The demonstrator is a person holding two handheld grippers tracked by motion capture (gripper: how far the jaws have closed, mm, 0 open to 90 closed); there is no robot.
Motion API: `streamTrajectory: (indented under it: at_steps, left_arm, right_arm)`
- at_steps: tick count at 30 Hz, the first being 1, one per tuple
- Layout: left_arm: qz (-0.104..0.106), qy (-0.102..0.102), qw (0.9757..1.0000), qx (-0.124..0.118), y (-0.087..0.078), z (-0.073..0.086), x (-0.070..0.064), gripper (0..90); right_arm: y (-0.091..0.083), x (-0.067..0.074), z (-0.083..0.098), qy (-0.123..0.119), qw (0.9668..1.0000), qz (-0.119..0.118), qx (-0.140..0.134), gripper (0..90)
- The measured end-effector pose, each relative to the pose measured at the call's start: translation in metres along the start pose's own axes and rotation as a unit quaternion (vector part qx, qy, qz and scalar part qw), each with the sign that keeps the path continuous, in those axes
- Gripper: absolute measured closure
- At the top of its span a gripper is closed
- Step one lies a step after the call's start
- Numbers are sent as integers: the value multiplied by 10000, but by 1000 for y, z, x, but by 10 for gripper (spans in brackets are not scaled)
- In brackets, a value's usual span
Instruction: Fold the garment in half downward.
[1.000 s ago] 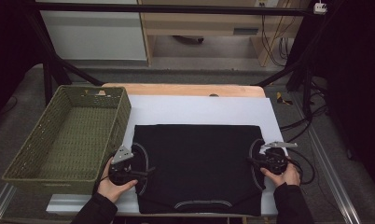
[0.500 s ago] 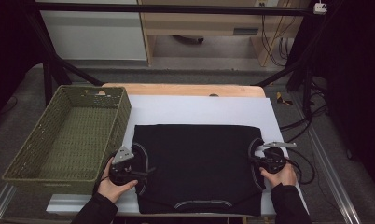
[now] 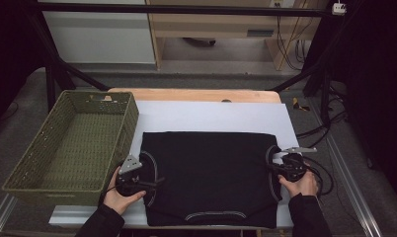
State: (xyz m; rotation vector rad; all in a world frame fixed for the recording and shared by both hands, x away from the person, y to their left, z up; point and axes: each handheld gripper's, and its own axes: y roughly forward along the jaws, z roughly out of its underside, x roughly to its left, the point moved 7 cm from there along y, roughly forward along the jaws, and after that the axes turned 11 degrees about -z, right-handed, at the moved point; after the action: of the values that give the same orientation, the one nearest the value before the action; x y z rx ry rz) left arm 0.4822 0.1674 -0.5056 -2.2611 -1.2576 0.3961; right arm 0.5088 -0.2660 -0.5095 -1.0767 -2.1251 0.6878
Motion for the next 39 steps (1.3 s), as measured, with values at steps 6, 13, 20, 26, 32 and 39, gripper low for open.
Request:
streamTrajectory:
  at_steps: [6,13,20,26,32,39]
  left_arm:
    - [-1,19,10000,9,0,0,-1,8]
    - [-3,49,10000,26,0,1,-1,8]
    - [0,60,10000,28,0,1,-1,8]
    - [0,63,10000,27,0,1,-1,8]
    - [5,63,10000,29,1,1,-1,8]
    - [7,67,10000,29,0,1,-2,8]
  right_arm:
    - [-3,-1,-1,-2,10000,18,25,796]
    - [-5,-6,-3,-84,9999,123,68,796]
    - [-8,-11,-4,-154,9996,223,106,796]
    - [-13,-21,-3,-131,9992,344,124,796]
    - [-17,-32,-2,-186,9988,436,76,795]
    - [-21,-39,0,-134,9987,480,53,794]
